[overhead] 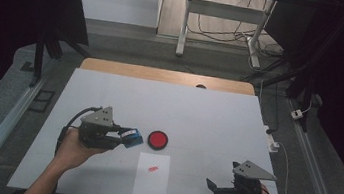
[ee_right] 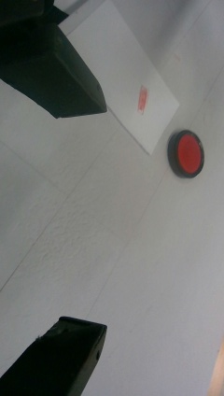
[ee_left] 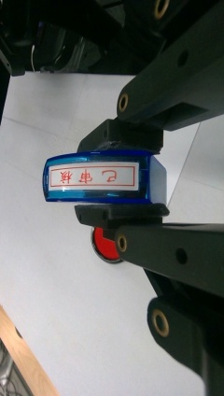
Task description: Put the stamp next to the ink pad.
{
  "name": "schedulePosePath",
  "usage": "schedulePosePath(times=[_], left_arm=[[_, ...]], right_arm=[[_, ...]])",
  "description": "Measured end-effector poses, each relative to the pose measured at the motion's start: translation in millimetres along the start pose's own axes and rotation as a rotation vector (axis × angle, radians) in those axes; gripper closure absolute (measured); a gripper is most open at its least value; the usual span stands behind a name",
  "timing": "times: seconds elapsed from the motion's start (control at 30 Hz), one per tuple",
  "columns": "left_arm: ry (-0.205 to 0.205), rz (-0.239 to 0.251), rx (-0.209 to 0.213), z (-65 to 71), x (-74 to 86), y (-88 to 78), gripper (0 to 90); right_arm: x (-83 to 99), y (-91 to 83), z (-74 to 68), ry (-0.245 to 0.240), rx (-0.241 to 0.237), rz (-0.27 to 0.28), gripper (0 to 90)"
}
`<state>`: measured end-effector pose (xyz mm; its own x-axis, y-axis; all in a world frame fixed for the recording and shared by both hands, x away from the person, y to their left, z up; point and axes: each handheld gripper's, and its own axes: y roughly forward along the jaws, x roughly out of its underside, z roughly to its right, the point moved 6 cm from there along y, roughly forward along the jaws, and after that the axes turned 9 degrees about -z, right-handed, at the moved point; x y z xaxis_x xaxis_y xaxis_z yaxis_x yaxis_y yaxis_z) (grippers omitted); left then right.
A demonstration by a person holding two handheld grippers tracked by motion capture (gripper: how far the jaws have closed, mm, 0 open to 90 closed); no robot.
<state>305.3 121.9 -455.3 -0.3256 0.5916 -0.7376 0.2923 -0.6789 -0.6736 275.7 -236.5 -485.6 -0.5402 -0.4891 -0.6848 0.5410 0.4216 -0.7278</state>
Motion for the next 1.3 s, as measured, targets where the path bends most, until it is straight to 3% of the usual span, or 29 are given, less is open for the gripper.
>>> schedulePosePath(times=[0.3, 0.6, 0.93, 1.1, 1.3], left_arm=[[-0.046, -0.012, -0.050, -14.3, 9.0, -3.8, 69.3], [-0.100, -0.029, -0.107, -29.8, 20.5, -4.2, 69.3], [-0.201, -0.041, -0.154, -50.4, 38.5, 0.6, 69.3], [-0.227, -0.054, -0.166, -56.8, 45.0, 5.6, 69.2], [-0.231, -0.080, -0.196, -61.9, 53.4, 10.0, 69.2]], right_arm=[[18.0, 3.5, 17.5, 0.047, 0.053, -0.037, 0.0], [19.8, 4.0, 18.7, 0.051, 0.063, -0.046, 0.0], [21.5, 0.3, 22.5, 0.082, 0.040, -0.037, 0.0], [23.4, -2.8, 25.6, 0.092, 0.036, -0.038, 0.0], [24.7, -4.1, 29.3, 0.141, 0.005, -0.030, 0.0]])
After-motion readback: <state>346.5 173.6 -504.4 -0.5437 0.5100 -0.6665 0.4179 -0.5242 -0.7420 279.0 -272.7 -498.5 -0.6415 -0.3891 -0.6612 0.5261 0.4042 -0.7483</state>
